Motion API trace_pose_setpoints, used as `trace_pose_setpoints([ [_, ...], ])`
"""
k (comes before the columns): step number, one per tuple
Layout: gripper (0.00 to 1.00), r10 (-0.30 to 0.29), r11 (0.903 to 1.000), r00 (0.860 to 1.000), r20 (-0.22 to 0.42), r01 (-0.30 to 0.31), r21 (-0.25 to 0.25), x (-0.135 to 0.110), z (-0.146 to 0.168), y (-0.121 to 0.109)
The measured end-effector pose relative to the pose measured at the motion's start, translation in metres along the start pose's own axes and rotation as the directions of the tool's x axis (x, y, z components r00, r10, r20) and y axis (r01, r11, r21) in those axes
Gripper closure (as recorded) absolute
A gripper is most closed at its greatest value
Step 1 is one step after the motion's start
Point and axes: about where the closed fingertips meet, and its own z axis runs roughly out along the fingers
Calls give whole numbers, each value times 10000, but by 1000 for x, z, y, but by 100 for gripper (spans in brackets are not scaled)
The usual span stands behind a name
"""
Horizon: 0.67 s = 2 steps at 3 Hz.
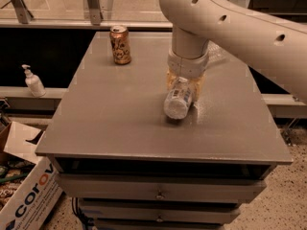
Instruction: Place blue plastic bottle upright
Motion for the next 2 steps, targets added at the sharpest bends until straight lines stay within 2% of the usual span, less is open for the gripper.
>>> trace_pose_setpoints([
  [1, 100, -162, 9973, 9998, 100, 155, 712, -2, -22, -1],
  [2, 100, -262, 9885, 9996, 107, 243, 1491, -7, -48, 0],
])
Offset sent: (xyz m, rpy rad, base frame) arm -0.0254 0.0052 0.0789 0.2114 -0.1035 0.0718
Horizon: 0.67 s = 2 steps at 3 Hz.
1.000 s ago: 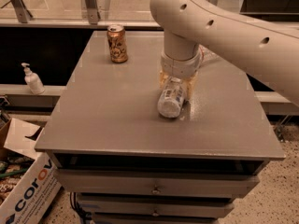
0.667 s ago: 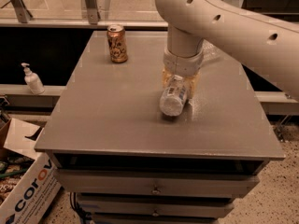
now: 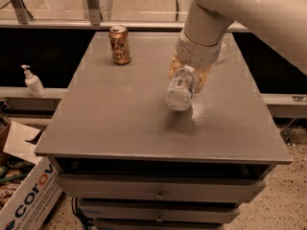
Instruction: Place blue plastic bottle upright
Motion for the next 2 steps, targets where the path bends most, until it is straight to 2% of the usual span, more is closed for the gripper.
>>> trace_pose_setpoints([
  [1, 100, -3, 10000, 10000, 30, 3, 49, -1, -1, 0],
  [2, 100, -399, 9988, 9984, -411, 409, 252, -4, -4, 2],
])
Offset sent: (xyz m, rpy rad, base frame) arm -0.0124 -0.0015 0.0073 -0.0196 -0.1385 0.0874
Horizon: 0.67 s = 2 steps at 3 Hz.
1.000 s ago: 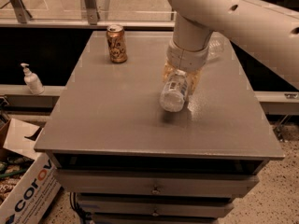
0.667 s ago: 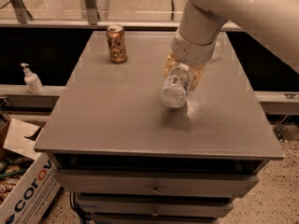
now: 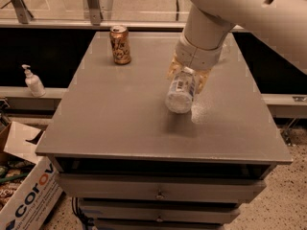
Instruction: Place blue plastic bottle upright
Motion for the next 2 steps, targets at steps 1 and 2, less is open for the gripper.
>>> trace_pose_setpoints([
  [1, 100, -1121, 9936, 9894, -928, 1125, -7, -9, -4, -1],
  [2, 100, -2662, 9639, 9464, -1828, 2630, -420, -20, -4, -3],
])
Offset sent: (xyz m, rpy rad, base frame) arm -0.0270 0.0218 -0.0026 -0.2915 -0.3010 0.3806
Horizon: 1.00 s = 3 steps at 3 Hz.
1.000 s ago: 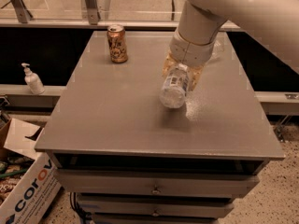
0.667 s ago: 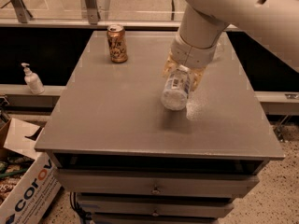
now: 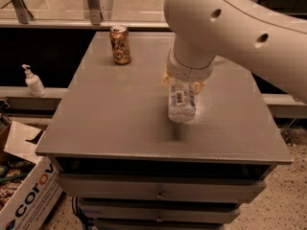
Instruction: Place blue plastic bottle upright
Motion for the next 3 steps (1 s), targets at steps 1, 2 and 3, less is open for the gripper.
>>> trace_pose_setpoints([
  [1, 100, -1735, 9848, 9830, -598, 1733, -90, -9, -5, -6],
  [2, 100, -2166, 9763, 9744, -609, 2163, -107, -10, -5, -7],
  [3, 100, -2568, 9664, 9661, -267, 2571, 57, -14, -2, -8],
])
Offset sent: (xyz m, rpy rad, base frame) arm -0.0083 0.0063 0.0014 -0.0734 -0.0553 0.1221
